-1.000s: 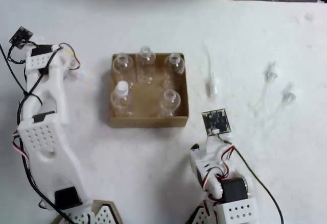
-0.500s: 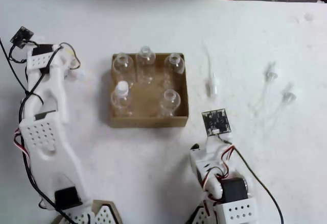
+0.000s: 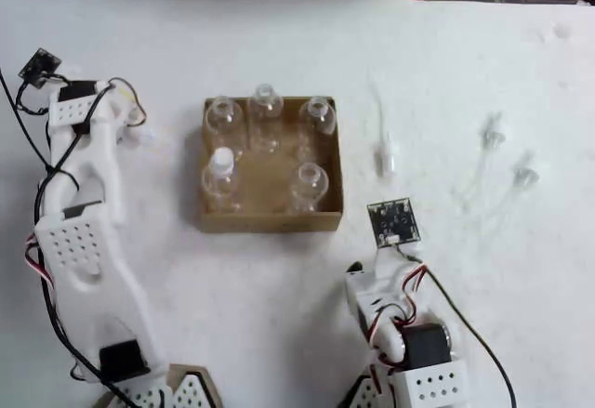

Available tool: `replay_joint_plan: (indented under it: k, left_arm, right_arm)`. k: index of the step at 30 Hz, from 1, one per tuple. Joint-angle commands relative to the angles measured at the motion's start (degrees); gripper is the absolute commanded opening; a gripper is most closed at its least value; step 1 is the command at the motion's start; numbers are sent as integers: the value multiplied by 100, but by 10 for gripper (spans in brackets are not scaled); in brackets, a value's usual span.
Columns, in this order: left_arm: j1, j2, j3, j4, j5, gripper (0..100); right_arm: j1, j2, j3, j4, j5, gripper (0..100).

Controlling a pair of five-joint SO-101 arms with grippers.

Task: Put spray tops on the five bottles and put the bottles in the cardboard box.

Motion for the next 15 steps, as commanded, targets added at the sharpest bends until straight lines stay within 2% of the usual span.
replay_joint_plan:
  k: [1, 4, 9, 11, 15]
  left_arm:
    - [22, -215, -264, 79, 18, 176]
    - [22, -215, -273, 79, 9, 151]
    - [22, -215, -273, 79, 9, 14]
    - [22, -215, -273, 79, 9, 37]
    - [22, -215, -273, 141, 9, 19]
  right_arm:
    - [40, -31, 53, 31, 62, 163]
    - [40, -31, 53, 31, 62, 163]
    - [40, -31, 53, 31, 62, 163]
    - [40, -31, 53, 31, 62, 163]
    - [40, -31, 53, 31, 62, 163]
